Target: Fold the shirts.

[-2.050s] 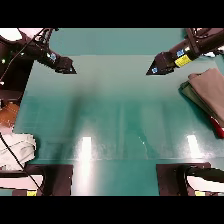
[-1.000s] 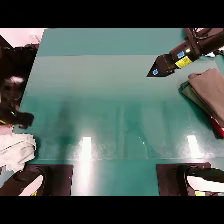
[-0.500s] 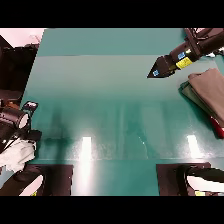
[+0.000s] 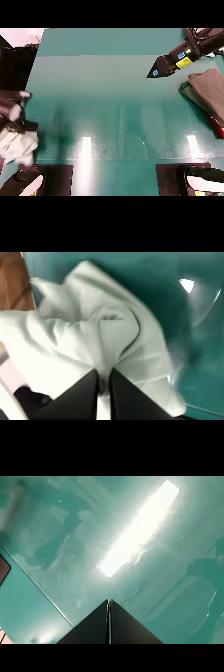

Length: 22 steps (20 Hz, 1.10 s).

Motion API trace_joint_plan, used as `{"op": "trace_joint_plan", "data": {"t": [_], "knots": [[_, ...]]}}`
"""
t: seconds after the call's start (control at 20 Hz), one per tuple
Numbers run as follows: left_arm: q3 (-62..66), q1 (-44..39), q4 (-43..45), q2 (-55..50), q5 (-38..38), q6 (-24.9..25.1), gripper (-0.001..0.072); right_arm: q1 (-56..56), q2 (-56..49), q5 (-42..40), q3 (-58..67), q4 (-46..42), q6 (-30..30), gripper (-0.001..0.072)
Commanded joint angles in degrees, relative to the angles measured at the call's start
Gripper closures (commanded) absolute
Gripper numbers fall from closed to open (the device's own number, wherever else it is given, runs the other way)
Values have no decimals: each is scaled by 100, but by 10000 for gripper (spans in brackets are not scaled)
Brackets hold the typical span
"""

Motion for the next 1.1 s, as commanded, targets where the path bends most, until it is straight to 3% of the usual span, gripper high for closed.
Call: {"op": "trace_joint_plan", "data": {"t": [0.0,0.15,0.35,0.65,0.95,1.05], "knots": [[2098,-2,-896,7,-254,385,683,-2,9,-354,247,4,4,696],[4061,-2,-2966,4,155,970,684,-2,9,-719,713,2,4,696],[5045,-2,-4955,-24,769,1561,684,-2,101,-1104,798,4,9,696],[5047,-59,-5956,-1156,737,2133,684,-2,511,-1613,299,-2,35,695],[5047,-1438,-6127,-3316,658,3141,656,-2,706,-1670,297,-4,177,695],[5049,-1480,-6122,-3764,852,3084,55,-2,706,-1596,297,-7,201,696]]}}
